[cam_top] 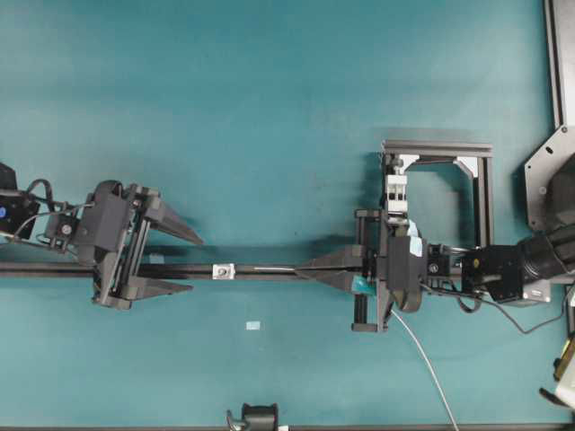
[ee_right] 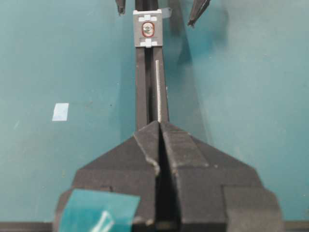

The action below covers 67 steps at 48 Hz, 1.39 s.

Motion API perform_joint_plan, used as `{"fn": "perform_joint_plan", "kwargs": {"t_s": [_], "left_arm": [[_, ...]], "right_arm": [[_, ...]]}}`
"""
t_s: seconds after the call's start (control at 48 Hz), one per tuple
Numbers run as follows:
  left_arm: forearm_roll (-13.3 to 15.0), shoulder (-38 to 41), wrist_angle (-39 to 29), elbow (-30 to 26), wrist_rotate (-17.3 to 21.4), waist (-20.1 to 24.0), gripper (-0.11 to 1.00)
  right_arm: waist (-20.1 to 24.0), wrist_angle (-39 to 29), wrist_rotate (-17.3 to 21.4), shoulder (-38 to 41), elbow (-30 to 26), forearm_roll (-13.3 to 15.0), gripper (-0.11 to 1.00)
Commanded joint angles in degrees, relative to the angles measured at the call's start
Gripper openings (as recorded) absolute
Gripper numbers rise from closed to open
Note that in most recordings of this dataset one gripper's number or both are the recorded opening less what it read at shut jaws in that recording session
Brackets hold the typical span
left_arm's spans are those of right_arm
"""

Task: Insert the wire into the hole on the left side and pull it with the left arm.
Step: 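Align the wire tip with the hole in the white bracket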

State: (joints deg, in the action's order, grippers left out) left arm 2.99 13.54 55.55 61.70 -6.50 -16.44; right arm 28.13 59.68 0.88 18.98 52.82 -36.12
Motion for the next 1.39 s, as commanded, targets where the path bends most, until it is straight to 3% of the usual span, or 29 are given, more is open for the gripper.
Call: {"fn": "perform_joint_plan", "kwargs": {"t_s": [0.0,1.02,1.374], "left_arm": [[0.0,-1.1,0.6,-0.6,0.1,-0.1,0.68],[0.0,-1.1,0.6,-0.9,0.2,0.2,0.67],[0.0,-1.1,0.6,-0.9,0.2,0.3,0.67]], "right_arm": [[-0.3,0.6,0.1,-0.4,-0.3,0.0,0.01],[-1.0,-0.5,-0.2,1.5,-2.4,0.2,0.01],[-1.4,-1.6,-2.4,1.5,-3.7,0.4,0.01]]}}
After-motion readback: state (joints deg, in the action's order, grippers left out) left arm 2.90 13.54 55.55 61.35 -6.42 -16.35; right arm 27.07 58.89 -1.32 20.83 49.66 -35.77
